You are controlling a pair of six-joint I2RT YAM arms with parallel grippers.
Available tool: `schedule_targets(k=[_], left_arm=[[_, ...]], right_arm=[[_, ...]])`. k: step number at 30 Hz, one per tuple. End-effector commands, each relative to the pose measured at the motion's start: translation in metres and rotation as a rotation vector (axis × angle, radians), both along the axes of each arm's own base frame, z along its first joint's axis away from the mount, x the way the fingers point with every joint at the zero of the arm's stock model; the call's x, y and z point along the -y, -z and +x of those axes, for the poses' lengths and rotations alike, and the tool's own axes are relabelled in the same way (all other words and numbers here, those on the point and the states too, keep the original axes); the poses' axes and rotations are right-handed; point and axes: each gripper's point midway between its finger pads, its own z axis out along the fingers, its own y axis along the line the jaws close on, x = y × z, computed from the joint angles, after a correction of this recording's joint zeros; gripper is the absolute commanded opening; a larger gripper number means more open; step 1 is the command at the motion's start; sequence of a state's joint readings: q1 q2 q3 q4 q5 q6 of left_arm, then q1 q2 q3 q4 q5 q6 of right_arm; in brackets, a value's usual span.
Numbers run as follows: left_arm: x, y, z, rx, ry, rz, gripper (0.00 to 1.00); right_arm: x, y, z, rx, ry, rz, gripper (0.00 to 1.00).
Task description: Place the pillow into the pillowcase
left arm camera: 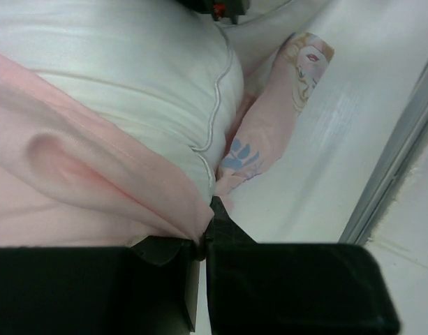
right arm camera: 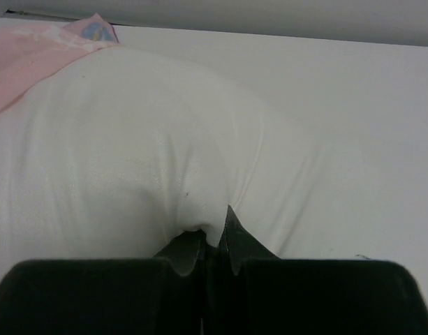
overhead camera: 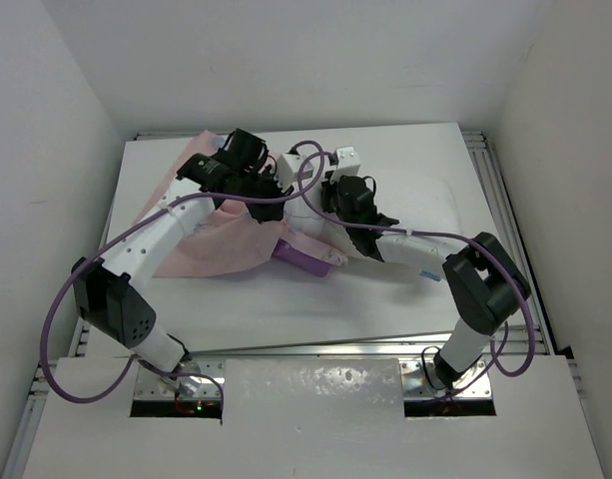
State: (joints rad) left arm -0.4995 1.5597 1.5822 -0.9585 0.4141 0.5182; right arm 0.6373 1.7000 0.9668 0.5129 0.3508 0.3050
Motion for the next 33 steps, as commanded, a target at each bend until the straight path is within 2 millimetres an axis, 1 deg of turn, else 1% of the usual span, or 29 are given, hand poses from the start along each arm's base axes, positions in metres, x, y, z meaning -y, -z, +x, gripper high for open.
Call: schedule_targets(k=[1,3,4,5,6,7,8,9,11,12,14,15,17,18,19,20,22,23,24,26,30,31,32,33], left_arm=[[0.029,0.0,0.014,0.072,0.032,-0.055,0.05],[0.028,0.011,0.009,0.034,0.038,-0.027,0.09],[0.028,0.019,0.008,0.019,0.031,0.006,0.12],[0.022,0.025,0.006,-0.001,0.015,0.039,0.27],[0.011,0.032,0.013,0.016,-0.036,0.105,0.33],[0.001,0.036,0.017,0.019,-0.088,0.147,0.41],[-0.008,0.038,0.021,0.035,-0.135,0.185,0.43],[-0.027,0.042,0.029,0.074,-0.212,0.262,0.44],[-0.039,0.04,0.032,0.097,-0.291,0.293,0.44],[-0.046,0.034,0.032,0.116,-0.336,0.302,0.45],[-0.051,0.026,0.032,0.134,-0.376,0.295,0.44],[-0.056,0.016,0.031,0.164,-0.4,0.291,0.44],[-0.064,0.006,0.031,0.193,-0.437,0.291,0.44],[-0.065,-0.005,0.029,0.218,-0.445,0.264,0.44],[-0.082,-0.001,0.031,0.252,-0.505,0.326,0.43],[-0.094,0.006,0.026,0.267,-0.532,0.368,0.41],[-0.1,0.021,0.022,0.255,-0.534,0.4,0.33],[-0.102,0.037,0.017,0.219,-0.521,0.426,0.29],[-0.103,0.044,0.013,0.193,-0.518,0.439,0.17],[-0.105,0.054,0.007,0.151,-0.523,0.464,0.09],[-0.105,0.065,0.002,0.125,-0.52,0.464,0.1],[-0.105,0.067,0.002,0.122,-0.522,0.464,0.11],[-0.106,0.071,0.004,0.12,-0.541,0.473,0.16],[-0.108,0.073,0.005,0.121,-0.557,0.483,0.18]], right_arm=[[-0.046,-0.023,-0.012,0.057,-0.088,0.168,0.0],[-0.048,-0.015,-0.015,0.037,-0.098,0.171,0.0],[-0.048,-0.011,-0.017,0.029,-0.103,0.168,0.0],[-0.049,-0.005,-0.021,0.017,-0.12,0.171,0.0],[-0.05,-0.006,-0.023,0.017,-0.128,0.179,0.0],[-0.049,-0.005,-0.025,0.014,-0.133,0.184,0.0],[-0.048,0.0,-0.029,0.003,-0.141,0.182,0.0],[-0.048,0.002,-0.031,-0.001,-0.145,0.182,0.0],[-0.047,0.006,-0.034,-0.01,-0.152,0.184,0.0],[-0.047,0.008,-0.035,-0.014,-0.154,0.186,0.0],[-0.048,0.009,-0.037,-0.017,-0.162,0.193,0.0],[-0.049,0.009,-0.038,-0.017,-0.168,0.194,0.0],[-0.05,0.008,-0.038,-0.019,-0.174,0.2,0.0],[-0.051,0.008,-0.039,-0.019,-0.178,0.199,0.0],[-0.051,0.007,-0.038,-0.017,-0.178,0.202,0.0],[-0.052,0.007,-0.039,-0.018,-0.18,0.204,0.0],[-0.051,0.005,-0.039,-0.013,-0.179,0.207,0.0],[-0.051,0.006,-0.039,-0.013,-0.177,0.205,0.0],[-0.051,0.005,-0.039,-0.012,-0.177,0.206,0.0],[-0.05,0.004,-0.039,-0.009,-0.178,0.204,0.0],[-0.048,0.003,-0.04,-0.003,-0.17,0.2,0.0],[-0.047,0.003,-0.039,-0.001,-0.169,0.2,0.0],[-0.047,0.003,-0.039,-0.002,-0.169,0.199,0.0],[-0.047,0.004,-0.04,-0.005,-0.169,0.197,0.0]])
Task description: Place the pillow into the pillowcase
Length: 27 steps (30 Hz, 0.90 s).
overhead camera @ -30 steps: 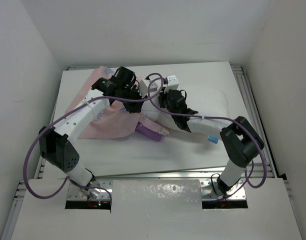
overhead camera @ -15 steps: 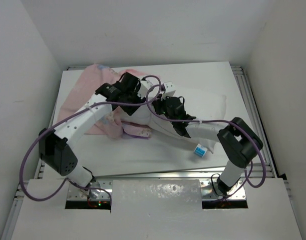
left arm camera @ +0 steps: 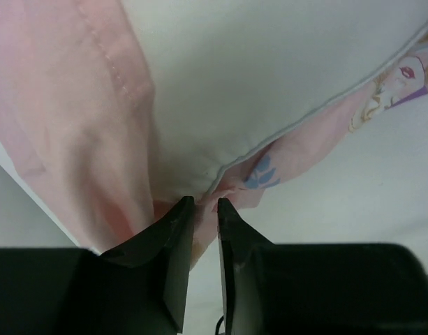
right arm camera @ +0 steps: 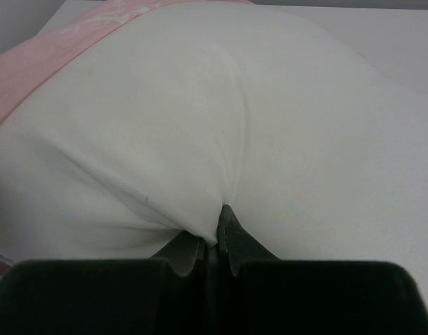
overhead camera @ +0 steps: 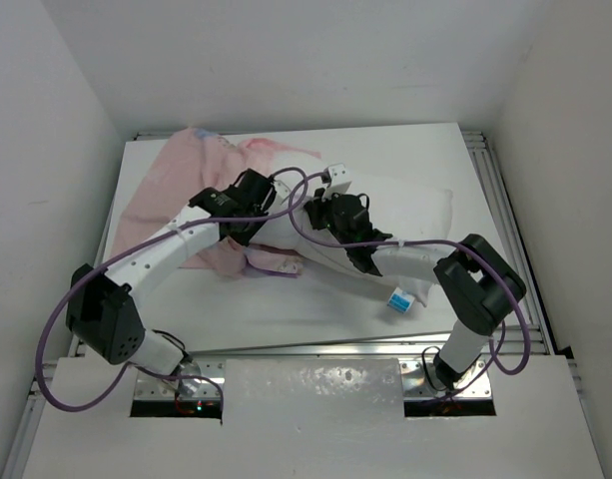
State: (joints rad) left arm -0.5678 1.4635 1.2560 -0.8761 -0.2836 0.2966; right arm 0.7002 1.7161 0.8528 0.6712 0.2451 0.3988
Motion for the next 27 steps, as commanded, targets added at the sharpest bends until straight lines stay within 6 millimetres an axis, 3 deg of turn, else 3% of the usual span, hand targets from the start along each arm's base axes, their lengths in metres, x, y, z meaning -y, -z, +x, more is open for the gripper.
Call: schedule_targets(k=[1,7,10,13,18,23,26,27], left_arm=[[-0.006,0.0,0.009,0.041,-0.074,0.013,0.2],[-0.022,0.006,0.013,0.099,-0.234,0.032,0.27],[-0.03,0.0,0.014,0.235,-0.366,-0.063,0.26],[-0.03,-0.004,0.012,0.293,-0.475,-0.163,0.34],[-0.023,0.019,0.01,0.214,-0.497,-0.161,0.41],[-0.018,0.024,0.016,0.194,-0.52,-0.15,0.53],[-0.016,0.019,0.021,0.196,-0.524,-0.142,0.52],[-0.009,0.016,0.023,0.17,-0.458,-0.152,0.45]], right_arm=[[-0.007,-0.018,-0.004,0.019,-0.02,0.078,0.0],[-0.002,-0.019,-0.005,0.023,-0.003,0.065,0.0],[0.002,-0.023,-0.005,0.025,0.014,0.071,0.0],[-0.001,-0.028,-0.003,0.029,0.02,0.096,0.0],[-0.002,-0.03,-0.002,0.038,0.028,0.124,0.0],[0.002,-0.03,-0.003,0.046,0.03,0.104,0.0],[0.004,-0.032,-0.004,0.057,0.031,0.09,0.0],[0.005,-0.033,-0.004,0.064,0.031,0.082,0.0]])
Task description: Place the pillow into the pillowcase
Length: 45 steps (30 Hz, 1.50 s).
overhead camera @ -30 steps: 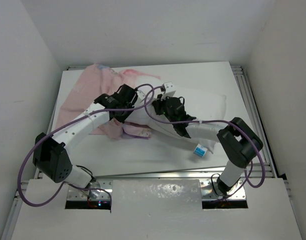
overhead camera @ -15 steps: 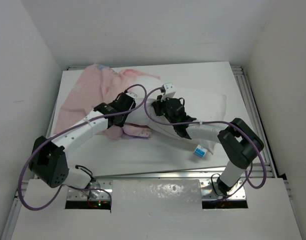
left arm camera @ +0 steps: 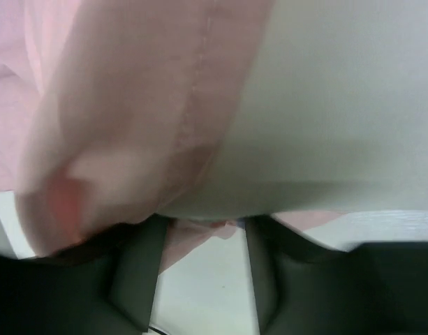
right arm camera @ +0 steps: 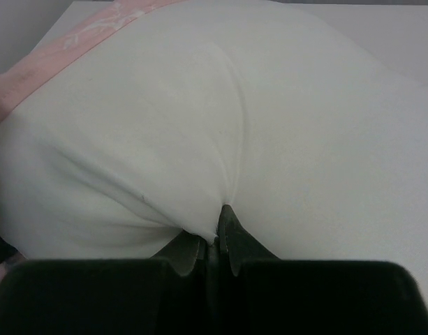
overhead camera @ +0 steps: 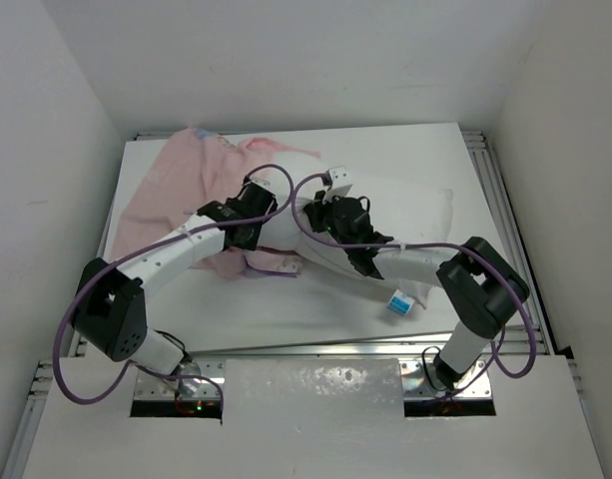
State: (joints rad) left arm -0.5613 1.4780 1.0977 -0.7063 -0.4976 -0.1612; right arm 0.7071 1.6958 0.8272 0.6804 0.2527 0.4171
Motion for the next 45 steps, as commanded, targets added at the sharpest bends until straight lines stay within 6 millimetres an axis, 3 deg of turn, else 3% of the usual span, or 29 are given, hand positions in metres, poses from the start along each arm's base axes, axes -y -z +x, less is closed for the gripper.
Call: schedule_targets(k=[1,3,5,6,8,10,12,18,24,26,32,40,43,44,45], left_arm=[[0.014,-0.021,0.014,0.025,0.067,-0.046,0.36],[0.025,-0.019,0.009,-0.018,0.173,-0.063,0.18],[0.04,-0.012,-0.006,-0.105,0.369,-0.078,0.18],[0.051,-0.013,-0.015,-0.132,0.471,-0.093,0.22],[0.055,-0.02,-0.022,-0.14,0.647,-0.015,0.29],[0.051,-0.032,-0.023,-0.099,0.757,0.051,0.37],[0.043,-0.037,-0.022,-0.087,0.782,0.1,0.4],[0.036,-0.017,-0.04,-0.208,1.044,0.259,0.44],[0.049,0.004,-0.053,-0.301,1.319,0.45,0.43],[0.047,0.015,-0.051,-0.328,1.34,0.481,0.45],[0.039,0.034,-0.021,-0.302,1.295,0.655,0.48],[0.043,0.043,-0.004,-0.271,1.234,0.686,0.49],[0.04,0.051,0.0,-0.28,1.201,0.706,0.4],[0.036,0.057,-0.002,-0.314,1.189,0.712,0.18],[0.035,0.059,-0.004,-0.325,1.183,0.708,0.03]], right_arm=[[0.004,-0.032,0.002,0.069,0.026,0.063,0.0],[0.004,-0.032,0.002,0.075,0.024,0.057,0.0],[0.003,-0.031,0.0,0.08,0.012,0.05,0.0],[0.003,-0.032,0.0,0.082,0.007,0.045,0.0],[0.002,-0.031,-0.001,0.087,-0.007,0.03,0.0],[0.002,-0.031,-0.001,0.094,-0.016,0.02,0.0],[0.001,-0.033,-0.001,0.1,-0.022,0.02,0.0],[-0.005,-0.031,-0.001,0.1,-0.053,0.02,0.0],[-0.002,-0.026,0.0,0.083,-0.044,0.032,0.0],[0.003,-0.027,0.003,0.081,-0.034,0.044,0.0],[0.008,-0.029,0.0,0.09,-0.039,0.04,0.0],[0.014,-0.027,-0.005,0.089,-0.048,0.038,0.0],[0.013,-0.022,-0.006,0.08,-0.054,0.035,0.0],[0.014,-0.022,-0.006,0.08,-0.057,0.036,0.0],[0.012,-0.022,-0.006,0.076,-0.063,0.036,0.0]])
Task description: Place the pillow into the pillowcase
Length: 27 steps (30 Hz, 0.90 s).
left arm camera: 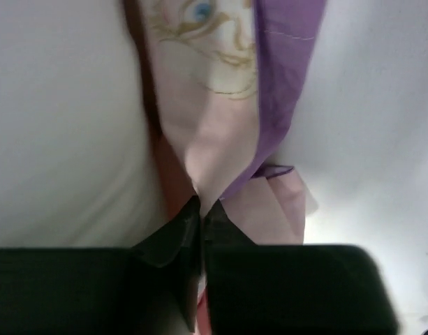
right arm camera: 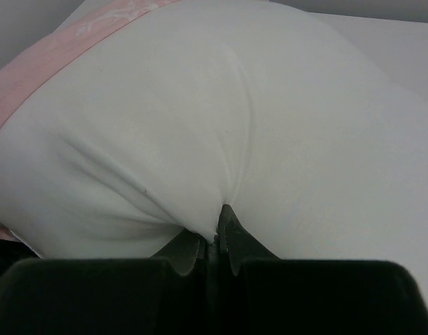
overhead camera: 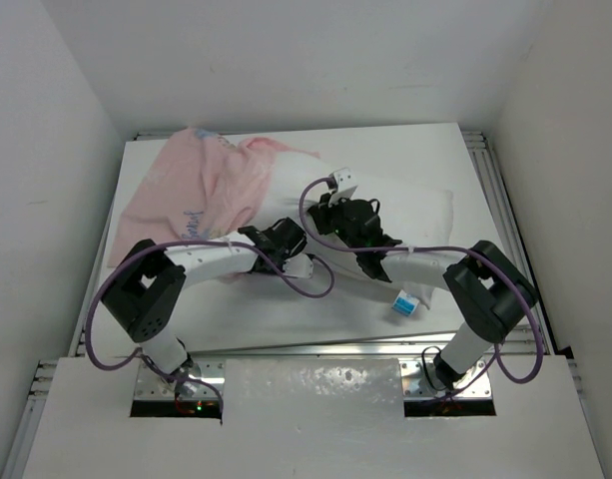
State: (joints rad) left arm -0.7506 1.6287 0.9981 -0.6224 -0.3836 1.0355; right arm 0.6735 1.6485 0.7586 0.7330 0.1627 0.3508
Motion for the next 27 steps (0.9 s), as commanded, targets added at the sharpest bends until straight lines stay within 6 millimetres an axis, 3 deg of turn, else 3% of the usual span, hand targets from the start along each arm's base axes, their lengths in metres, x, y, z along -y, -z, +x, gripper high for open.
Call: schedule_targets(k=[1,3,4,6,7,9,10,13,17,19,22,23,24,25,26,27], left_arm=[[-0.005,0.005,0.005,0.017,-0.041,0.024,0.0],[0.006,0.0,-0.009,-0.054,-0.04,-0.013,0.0],[0.021,-0.019,-0.007,-0.04,-0.03,-0.065,0.0],[0.048,-0.035,-0.03,-0.087,0.034,-0.109,0.0],[0.064,-0.057,-0.032,-0.06,0.07,-0.156,0.0],[0.09,-0.073,-0.054,-0.078,0.16,-0.189,0.0],[0.106,-0.09,-0.056,-0.069,0.178,-0.228,0.0],[0.136,-0.11,-0.083,-0.167,0.224,-0.298,0.0],[0.164,-0.124,-0.094,-0.168,0.297,-0.352,0.0],[0.175,-0.119,-0.09,-0.159,0.305,-0.365,0.0],[0.176,-0.096,-0.083,-0.142,0.268,-0.328,0.0],[0.172,-0.087,-0.082,-0.146,0.245,-0.31,0.07],[0.17,-0.085,-0.081,-0.141,0.225,-0.305,0.29],[0.168,-0.085,-0.083,-0.142,0.202,-0.309,0.39],[0.168,-0.096,-0.084,-0.131,0.19,-0.341,0.57],[0.167,-0.102,-0.087,-0.137,0.165,-0.366,0.65]], right_arm=[[0.003,-0.015,0.002,0.019,0.003,0.058,0.0],[0.001,-0.015,0.003,0.012,-0.007,0.065,0.0],[0.0,-0.013,0.003,0.008,-0.011,0.066,0.0],[-0.002,-0.016,0.006,0.006,-0.007,0.087,0.0],[-0.002,-0.019,0.008,0.009,-0.002,0.1,0.0],[-0.004,-0.025,0.016,0.006,0.018,0.142,0.0],[-0.005,-0.026,0.018,0.005,0.022,0.156,0.0],[-0.01,-0.03,0.026,0.0,0.034,0.189,0.0],[-0.017,-0.033,0.028,-0.039,0.011,0.287,0.0],[-0.027,-0.031,0.022,-0.07,-0.035,0.329,0.0],[-0.03,-0.013,0.014,-0.126,-0.058,0.331,0.0],[-0.027,-0.01,0.012,-0.13,-0.051,0.328,0.0],[-0.024,-0.008,0.009,-0.13,-0.047,0.318,0.0],[-0.016,0.0,0.007,-0.129,-0.027,0.282,0.0],[-0.012,-0.003,0.005,-0.123,-0.021,0.266,0.03],[-0.007,-0.002,0.004,-0.118,-0.01,0.247,0.09]])
